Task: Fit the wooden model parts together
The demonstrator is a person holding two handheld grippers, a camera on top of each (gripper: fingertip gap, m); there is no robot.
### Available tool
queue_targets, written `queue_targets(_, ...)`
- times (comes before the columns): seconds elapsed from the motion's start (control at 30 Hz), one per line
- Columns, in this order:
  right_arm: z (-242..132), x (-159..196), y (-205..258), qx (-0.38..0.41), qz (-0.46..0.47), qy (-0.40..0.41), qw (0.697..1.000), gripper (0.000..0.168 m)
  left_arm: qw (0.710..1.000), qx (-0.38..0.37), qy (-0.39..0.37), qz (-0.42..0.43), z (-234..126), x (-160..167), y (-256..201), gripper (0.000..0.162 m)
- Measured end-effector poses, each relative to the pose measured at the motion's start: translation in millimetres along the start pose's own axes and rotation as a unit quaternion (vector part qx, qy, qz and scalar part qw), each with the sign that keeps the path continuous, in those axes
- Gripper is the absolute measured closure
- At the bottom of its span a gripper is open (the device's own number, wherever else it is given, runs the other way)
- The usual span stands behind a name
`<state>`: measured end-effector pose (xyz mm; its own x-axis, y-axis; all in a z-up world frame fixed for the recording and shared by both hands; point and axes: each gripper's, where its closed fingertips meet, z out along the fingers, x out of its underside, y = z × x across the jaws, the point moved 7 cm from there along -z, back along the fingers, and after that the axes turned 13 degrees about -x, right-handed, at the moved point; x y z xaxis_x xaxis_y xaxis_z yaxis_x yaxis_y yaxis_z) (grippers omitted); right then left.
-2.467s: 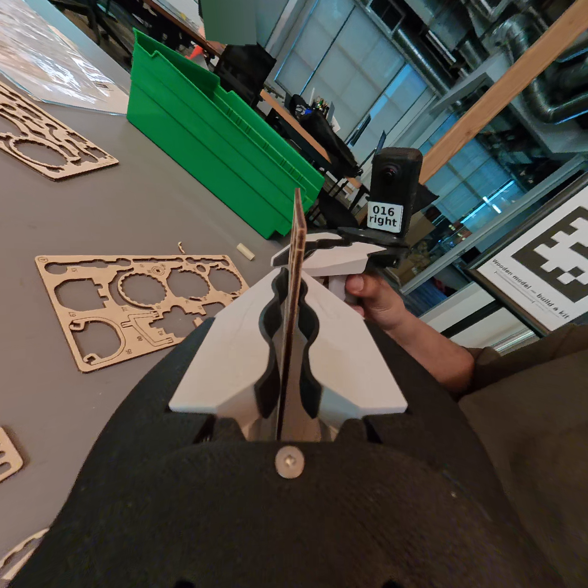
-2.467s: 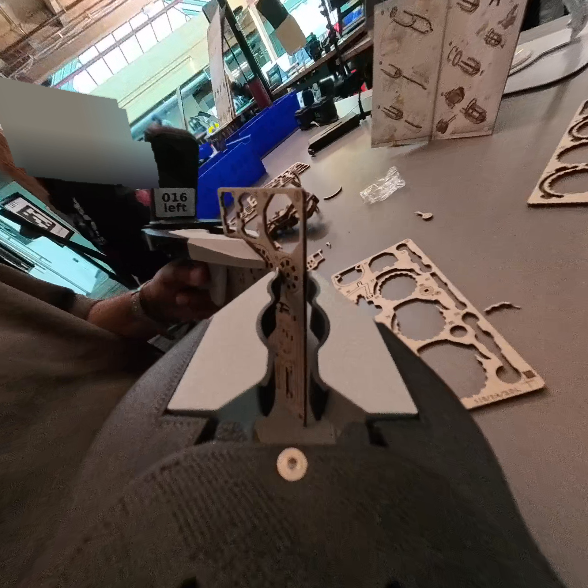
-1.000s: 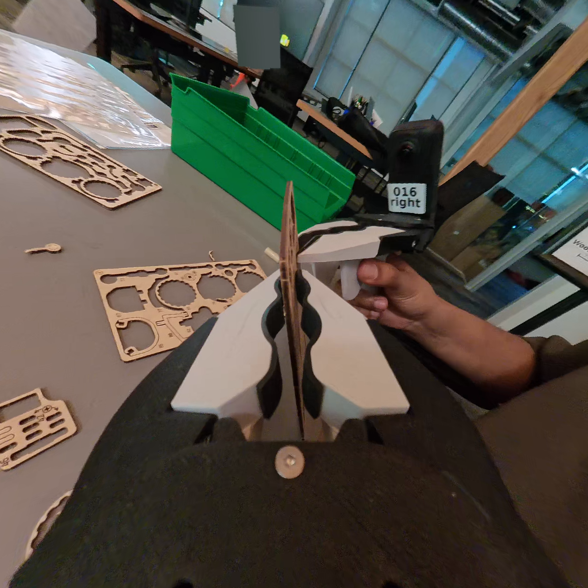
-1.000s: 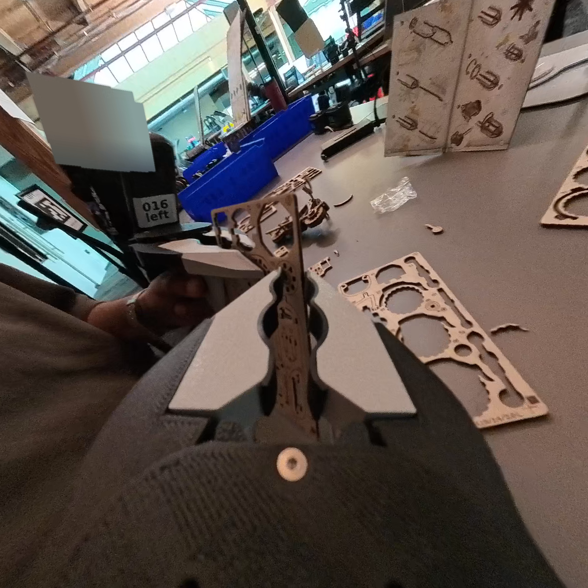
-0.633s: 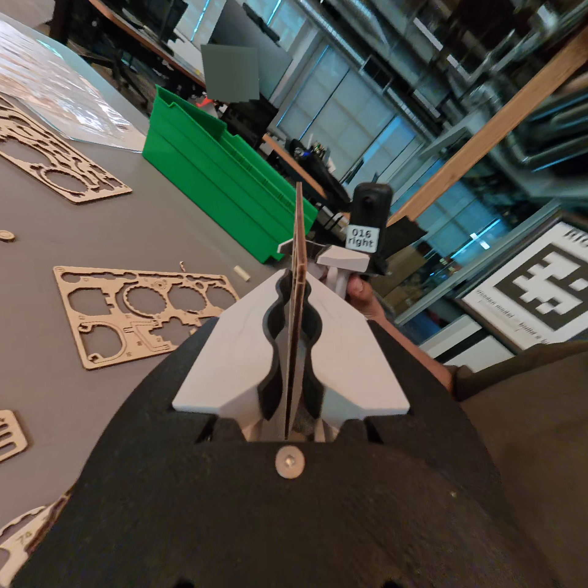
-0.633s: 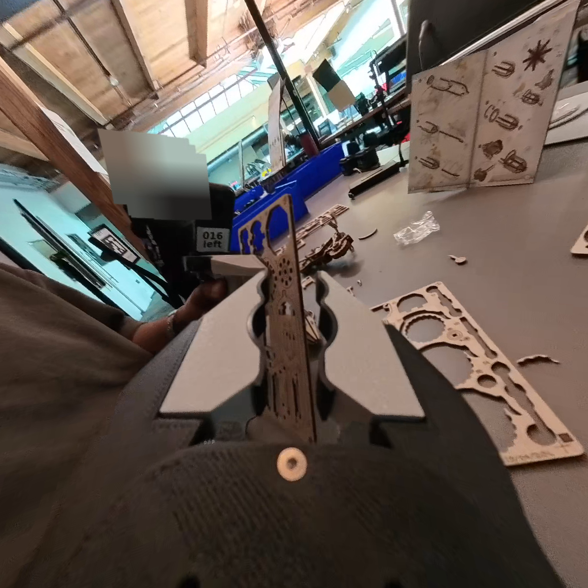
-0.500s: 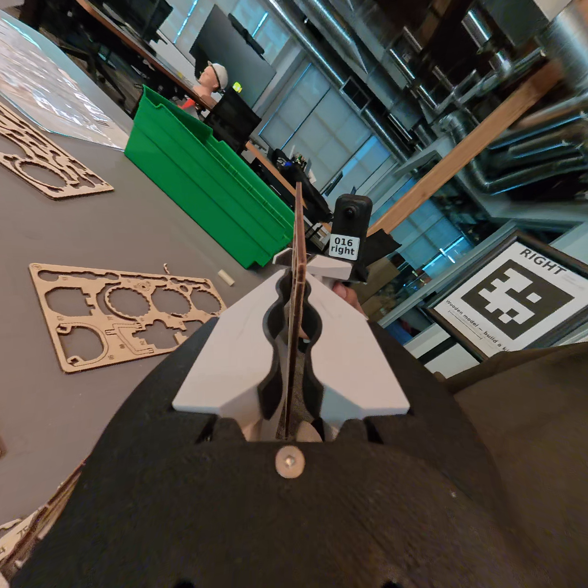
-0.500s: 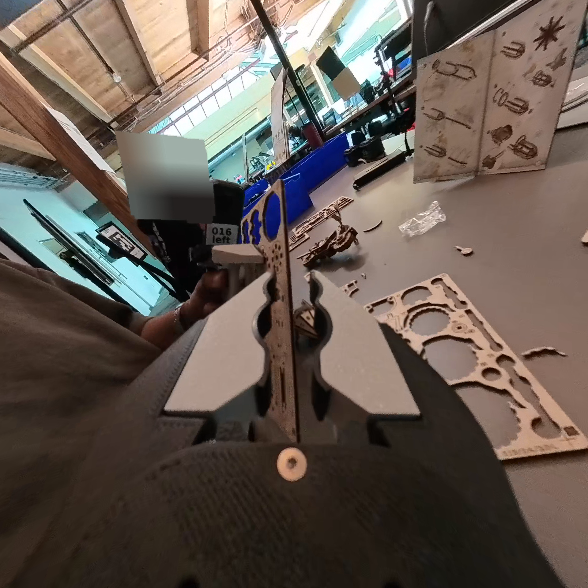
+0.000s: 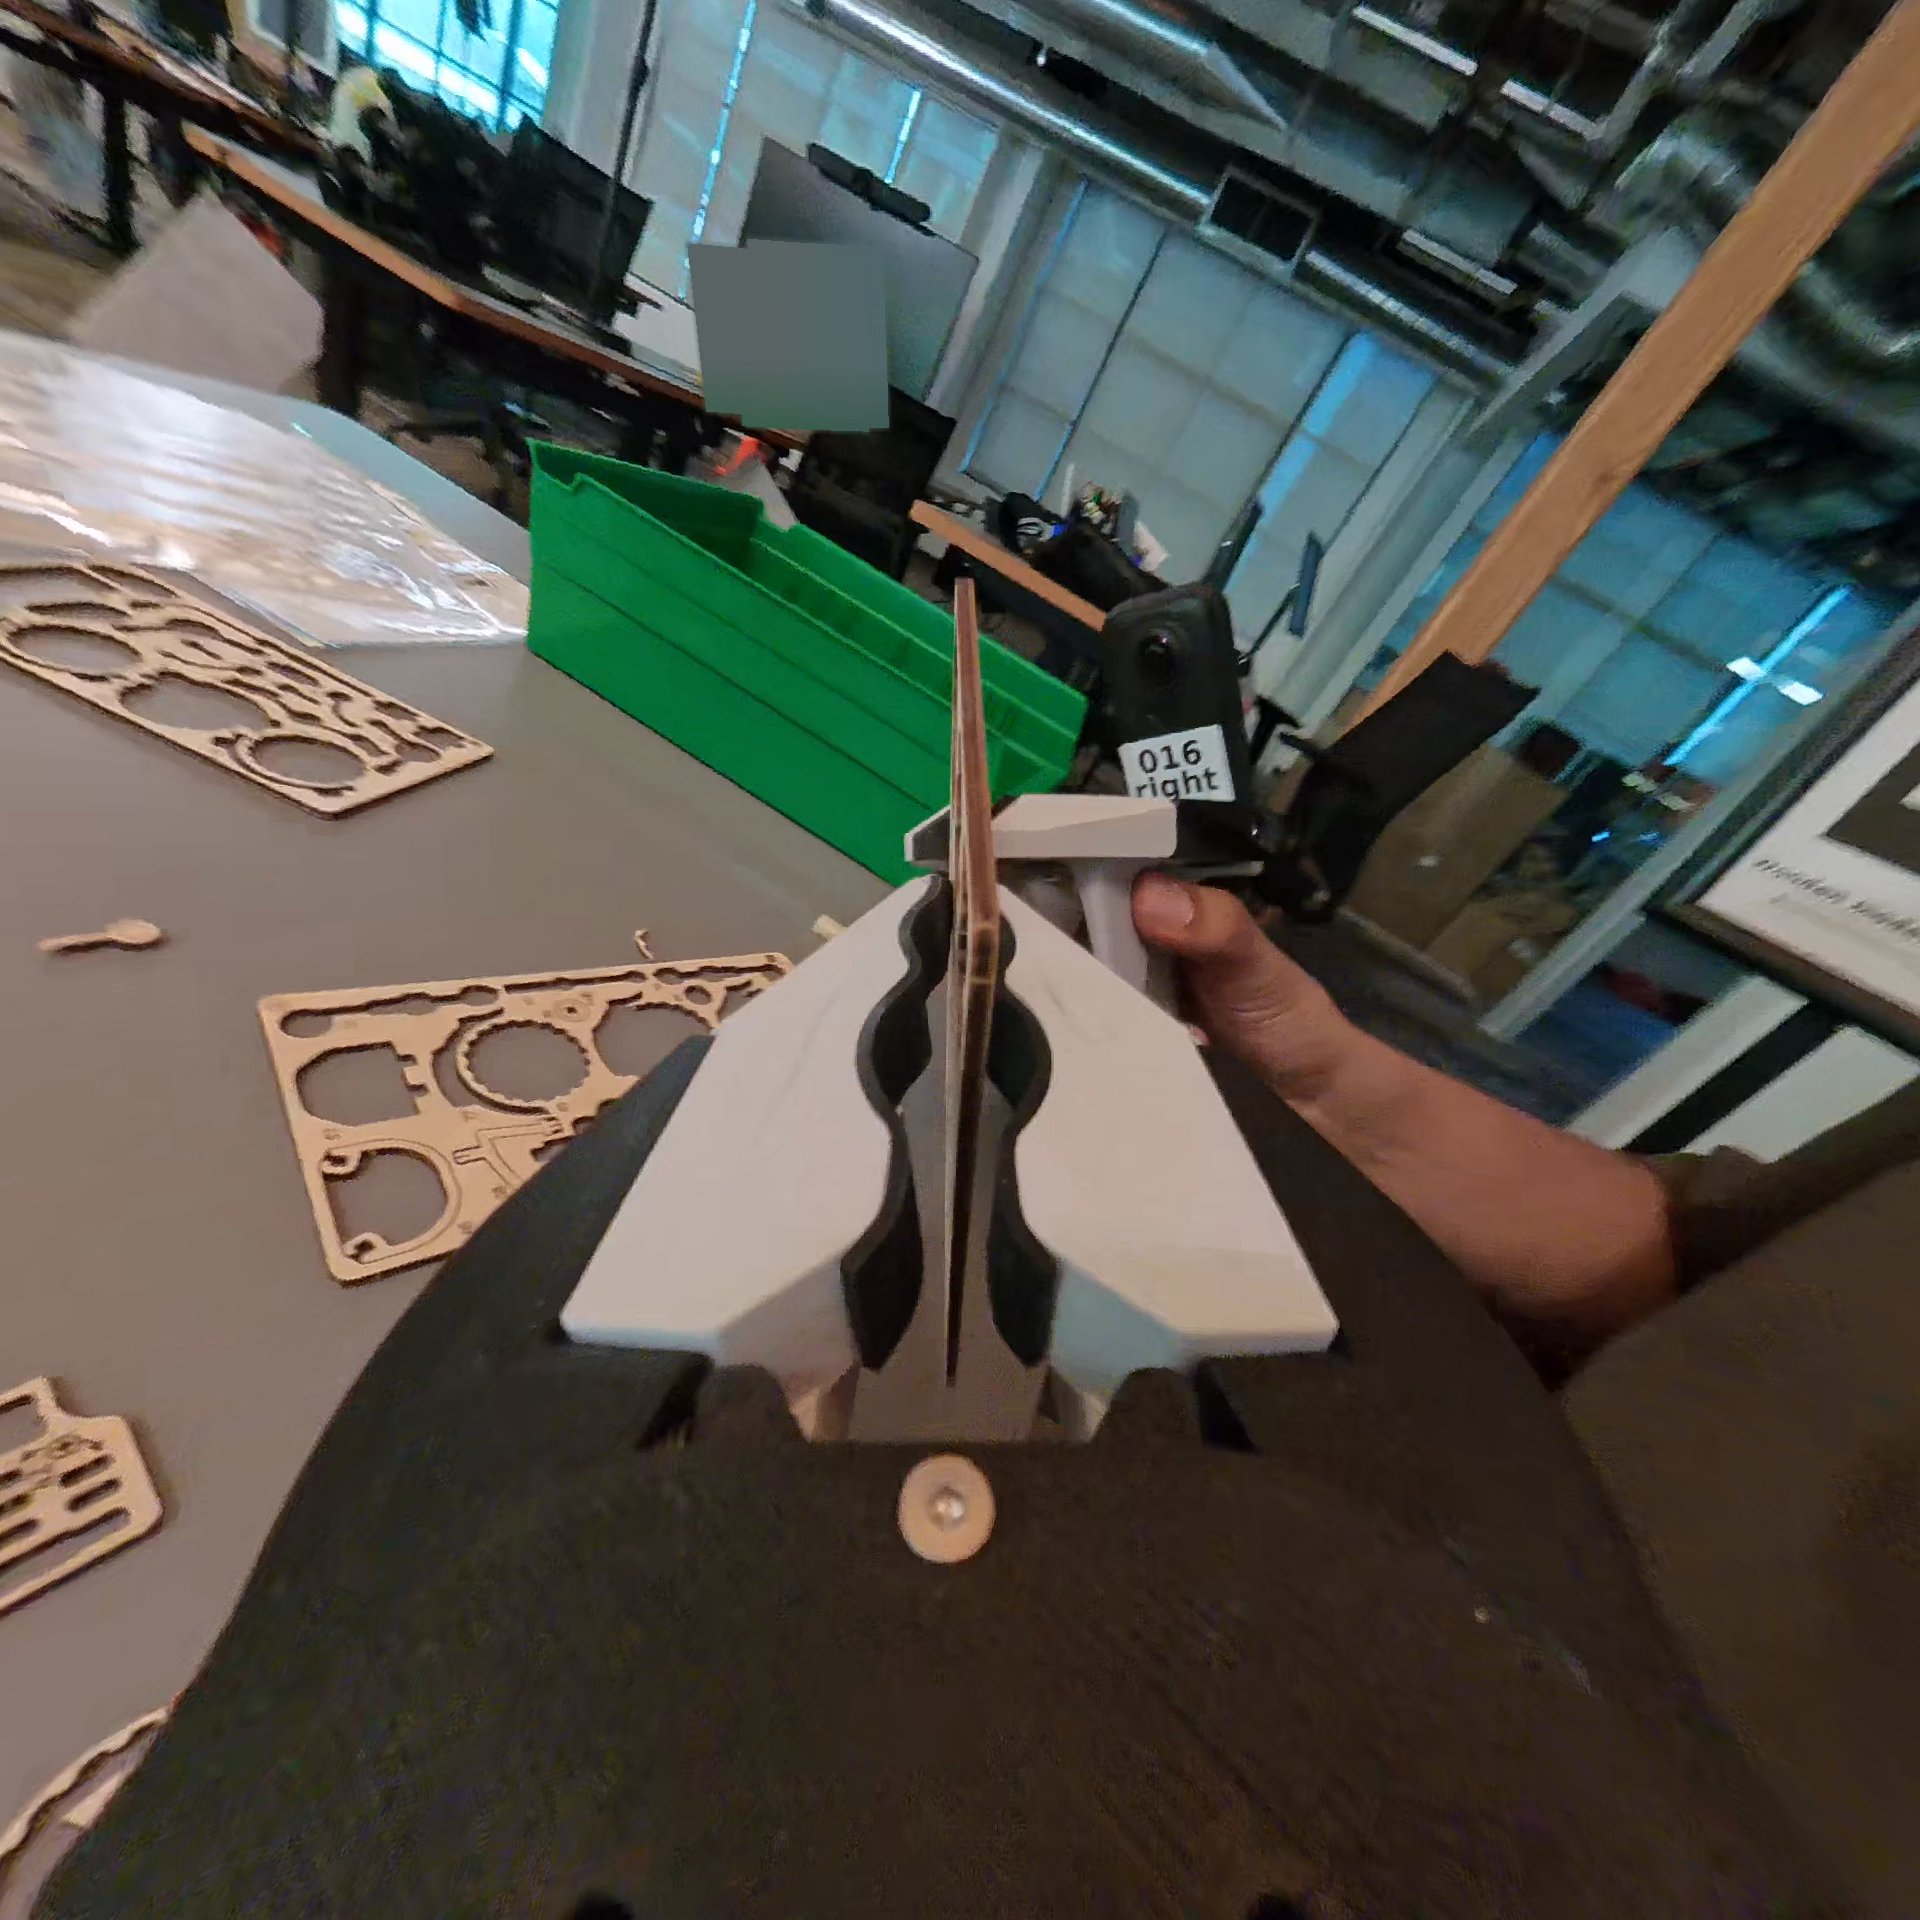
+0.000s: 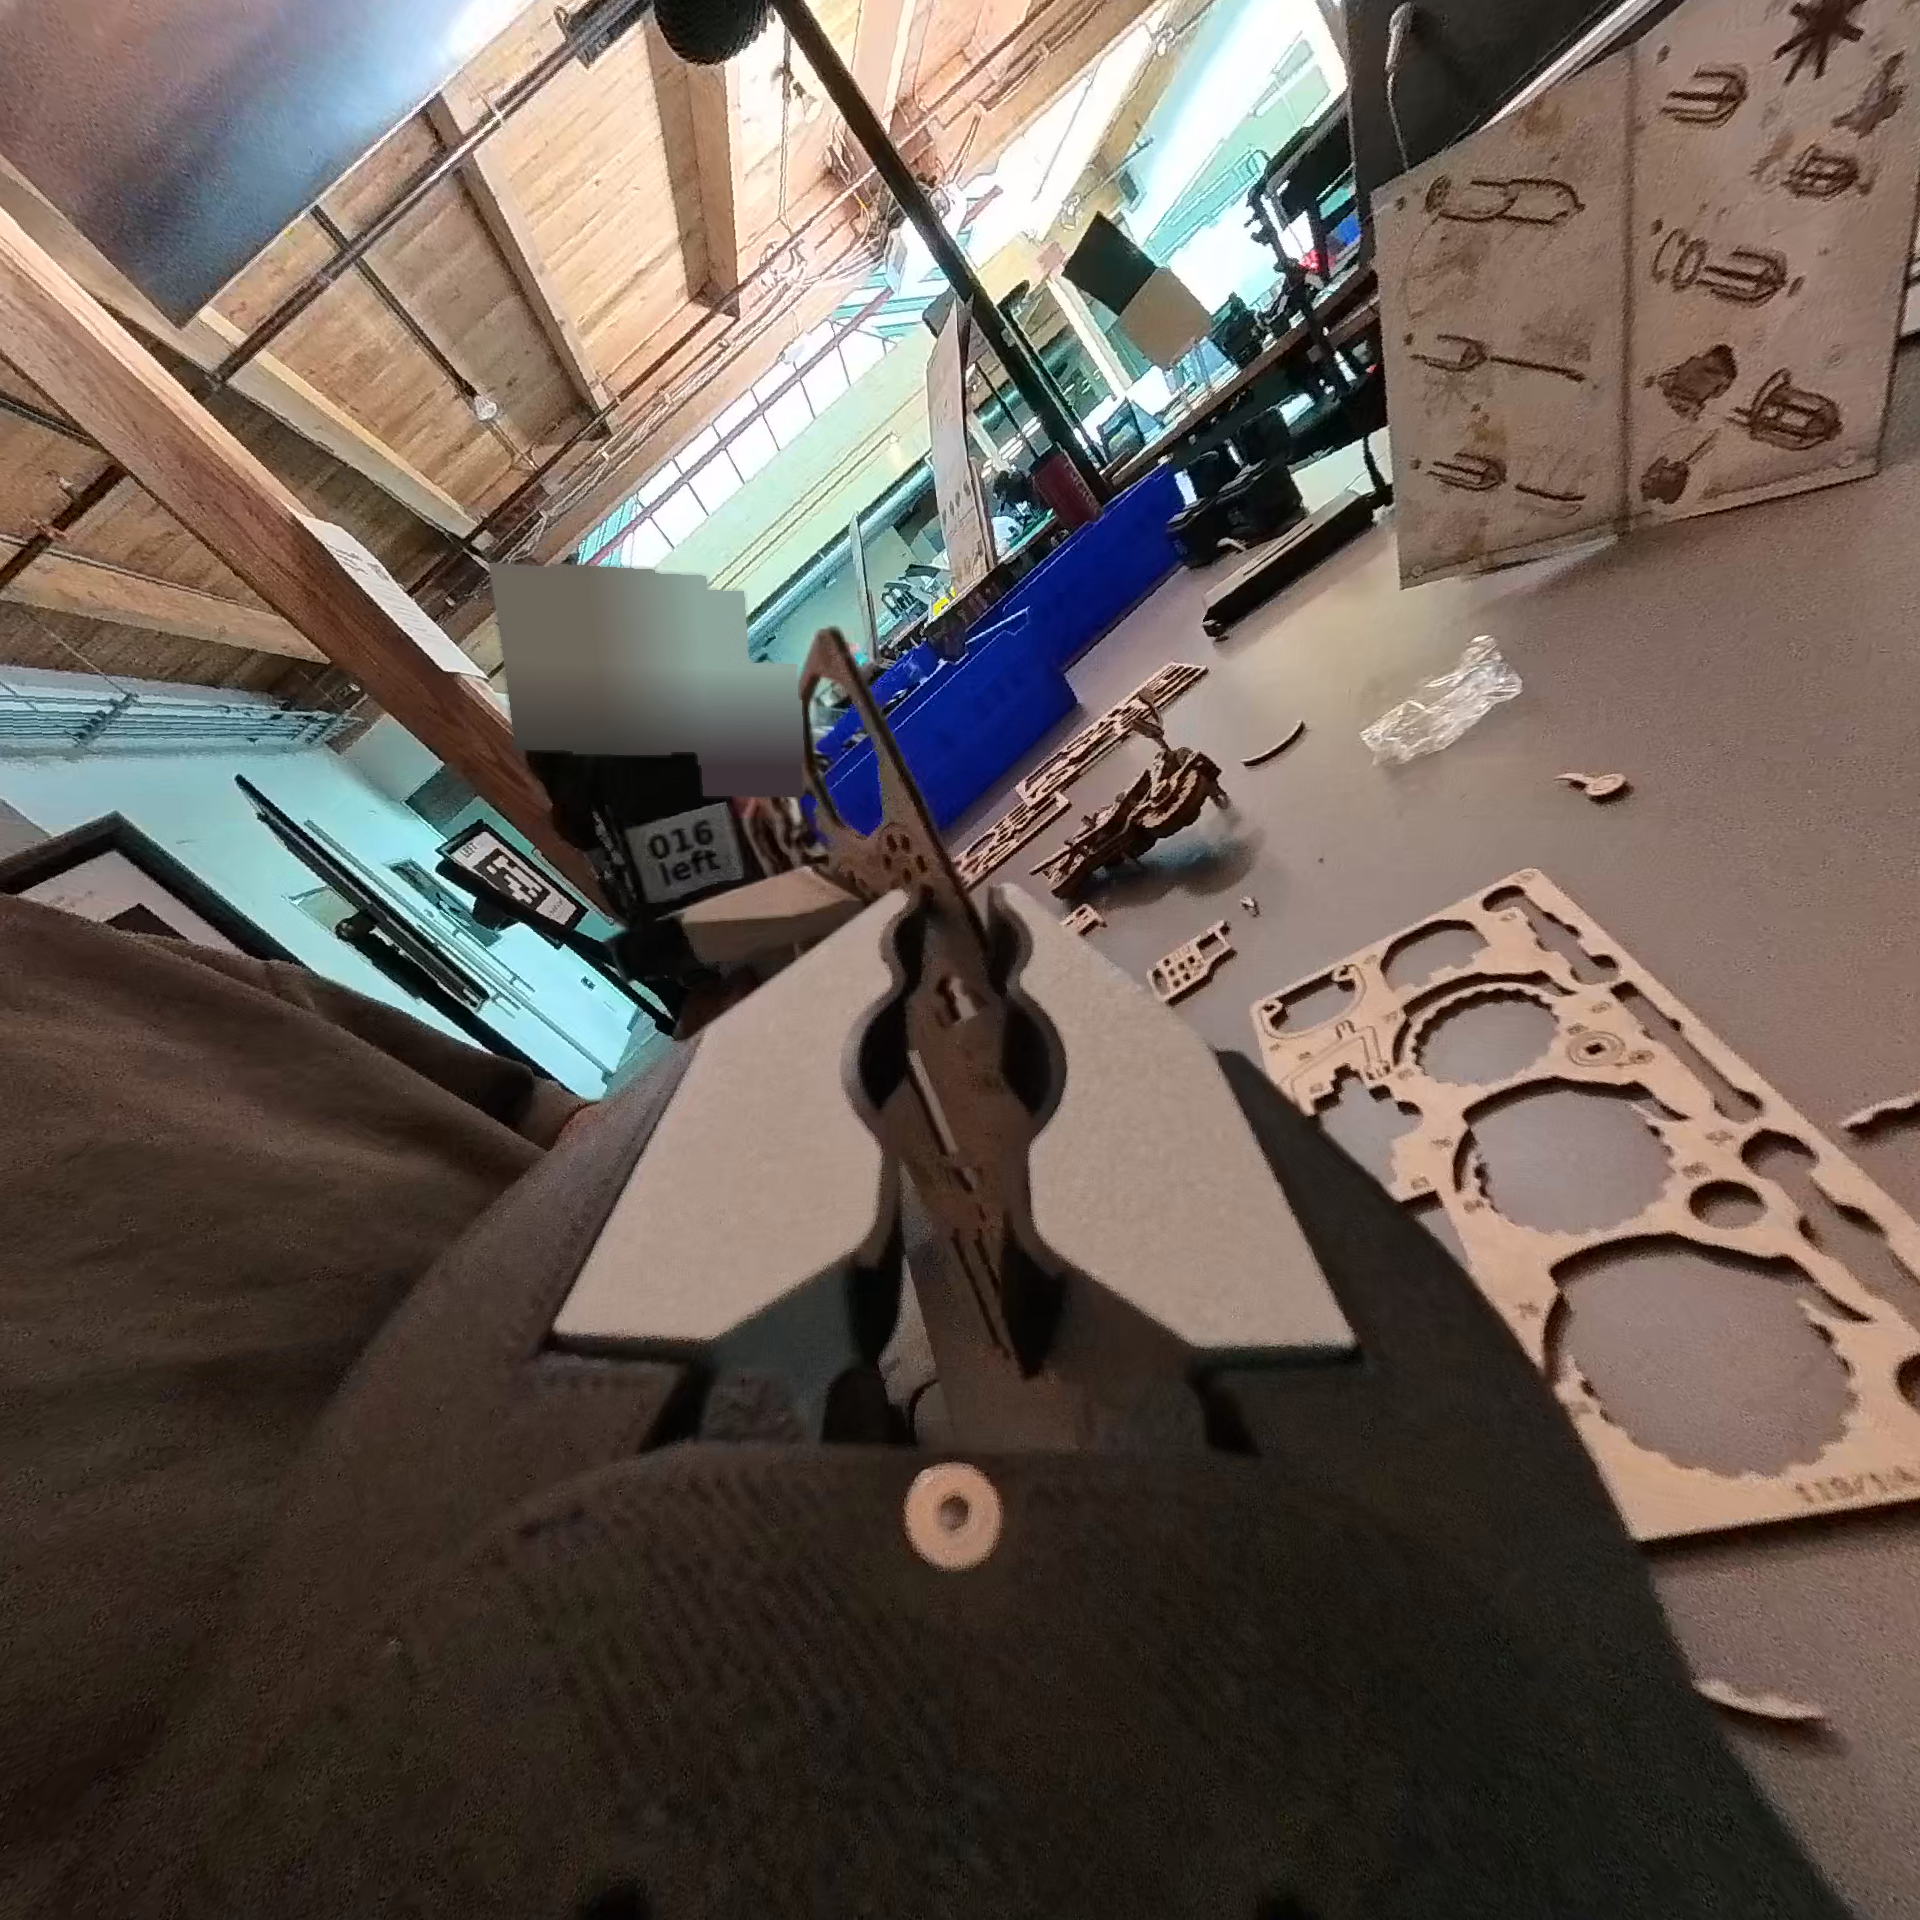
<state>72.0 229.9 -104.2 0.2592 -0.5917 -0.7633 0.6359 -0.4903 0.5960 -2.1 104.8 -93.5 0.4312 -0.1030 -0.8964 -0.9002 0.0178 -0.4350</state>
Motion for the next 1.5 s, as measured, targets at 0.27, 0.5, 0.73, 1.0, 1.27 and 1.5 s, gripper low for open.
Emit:
queue_targets(0.27,2,0,4,0.065,-0.053,0.013,0.996,0.153,0.996,-0.055,0.019,0.065,3,7,-8,0.161)
queue_targets(0.5,6,1,8,0.123,-0.114,0.042,0.985,0.155,0.994,-0.079,0.017,0.076,4,8,-8,0.161)
queue_targets(0.73,11,-3,13,0.147,-0.205,0.074,0.965,0.156,0.999,-0.027,0.018,-0.043,4,4,6,0.162)
queue_targets(1.0,3,-4,14,-0.016,-0.052,0.071,0.996,0.151,0.988,0.094,0.027,-0.121,-5,-9,9,0.162)
queue_targets(1.27,8,1,16,-0.019,-0.057,0.087,0.994,0.168,0.992,0.039,0.039,-0.112,-7,-14,31,0.122)
queue_targets(1.5,9,7,14,-0.002,-0.064,0.148,0.987,0.168,0.993,-0.051,0.038,0.1,-27,-46,29,0.086)
